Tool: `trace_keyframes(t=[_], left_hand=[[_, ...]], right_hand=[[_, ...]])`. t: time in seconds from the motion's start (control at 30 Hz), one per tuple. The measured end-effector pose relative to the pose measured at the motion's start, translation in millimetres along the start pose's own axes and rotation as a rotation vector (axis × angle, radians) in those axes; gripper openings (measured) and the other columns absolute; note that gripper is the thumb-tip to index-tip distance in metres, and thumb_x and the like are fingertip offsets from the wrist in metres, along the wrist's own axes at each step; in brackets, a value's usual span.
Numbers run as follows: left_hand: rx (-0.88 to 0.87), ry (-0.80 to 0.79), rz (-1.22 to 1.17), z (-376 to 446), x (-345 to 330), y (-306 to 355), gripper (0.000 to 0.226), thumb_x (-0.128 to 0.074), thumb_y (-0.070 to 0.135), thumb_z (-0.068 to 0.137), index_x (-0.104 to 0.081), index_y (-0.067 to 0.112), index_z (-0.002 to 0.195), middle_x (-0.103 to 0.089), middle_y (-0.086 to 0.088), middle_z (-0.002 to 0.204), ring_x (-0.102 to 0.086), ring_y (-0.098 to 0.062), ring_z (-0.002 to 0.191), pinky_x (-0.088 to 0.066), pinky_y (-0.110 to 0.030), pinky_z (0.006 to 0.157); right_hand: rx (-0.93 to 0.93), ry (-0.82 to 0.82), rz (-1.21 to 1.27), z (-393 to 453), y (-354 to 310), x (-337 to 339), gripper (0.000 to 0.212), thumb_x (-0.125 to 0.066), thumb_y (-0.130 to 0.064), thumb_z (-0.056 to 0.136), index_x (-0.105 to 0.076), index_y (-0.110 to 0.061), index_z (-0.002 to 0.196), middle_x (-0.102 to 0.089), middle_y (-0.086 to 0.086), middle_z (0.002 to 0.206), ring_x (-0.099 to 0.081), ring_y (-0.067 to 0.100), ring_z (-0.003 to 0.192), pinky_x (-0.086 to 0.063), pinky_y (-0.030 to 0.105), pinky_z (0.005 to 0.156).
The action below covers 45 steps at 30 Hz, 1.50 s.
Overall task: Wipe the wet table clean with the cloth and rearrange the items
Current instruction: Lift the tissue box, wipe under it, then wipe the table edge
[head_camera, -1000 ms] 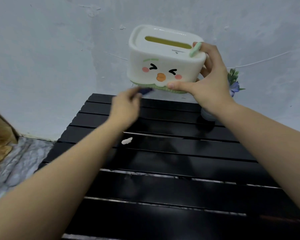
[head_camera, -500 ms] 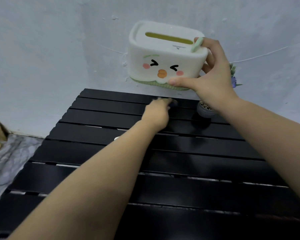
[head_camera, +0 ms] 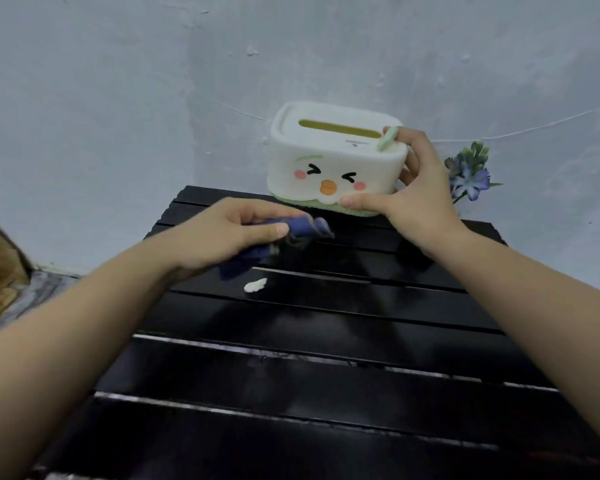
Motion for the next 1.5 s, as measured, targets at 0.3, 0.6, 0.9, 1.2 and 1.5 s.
trace_keyframes(t=[0.3,0.6,0.9,1.2,1.5], left_hand=[[0.029,0.428,0.628,-6,94,-80,0.036,-0.056,0.018,0.097,-0.061,0.027,0.131,-0.065,0.008,0.128,-0.059,-0.005,0.117,-0.035,-0.012,0.101],[-0.039,0.059,0.182,-70,6,-41,0.030,-0.057,0.011,0.097,-0.068,0.024,0.122,-0.073,0.006,0.108,-0.061,-0.006,0.076,-0.052,-0.020,0.071],[0.175,0.712,0.711,-79,101,-72,0.031,-0.050,0.013,0.097,-0.065,0.024,0.122,-0.070,-0.001,0.117,-0.063,-0.027,0.110,-0.044,-0.032,0.092],[-0.066,0.249,0.451,-91,-103,-18,0.036,-0.053,0.020,0.097,-0.061,0.030,0.131,-0.057,0.002,0.141,-0.042,-0.014,0.139,-0.030,-0.029,0.117],[0.000,0.752,0.408,-134,9,-6,0.032,-0.051,0.009,0.097,-0.065,0.016,0.125,-0.071,-0.004,0.115,-0.064,-0.024,0.107,-0.048,-0.041,0.101]], right_hand=[[-0.123,-0.023,-0.035,-23,43,-37,0.091,-0.099,-0.030,0.046,-0.051,-0.034,0.124,-0.065,-0.010,0.123,-0.063,0.012,0.114,-0.057,0.037,0.094],[-0.261,-0.028,-0.183,-40,42,-35,0.123,-0.096,-0.032,0.058,-0.018,-0.033,0.154,-0.029,-0.009,0.158,-0.030,0.013,0.145,-0.030,0.037,0.119],[-0.472,-0.429,-0.751,-202,-1,-28,0.096,-0.039,-0.079,0.082,-0.012,-0.028,0.159,0.005,-0.004,0.168,0.010,0.014,0.154,0.004,0.039,0.125],[-0.373,-0.404,-0.759,-240,-19,16,0.074,-0.037,-0.066,0.091,-0.030,-0.030,0.155,-0.014,-0.014,0.165,-0.001,-0.001,0.151,0.003,0.029,0.124],[-0.461,-0.297,-0.709,-330,-59,88,0.070,-0.044,-0.065,0.083,-0.039,-0.039,0.148,-0.022,-0.024,0.158,-0.005,-0.013,0.147,0.003,0.022,0.122]])
Point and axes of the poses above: each hand's wrist, its own z-axis towards the middle knuckle, its own x-axis out of the back of the hand, y = z × x, the point moved 9 cm from there along z, towards the middle knuckle
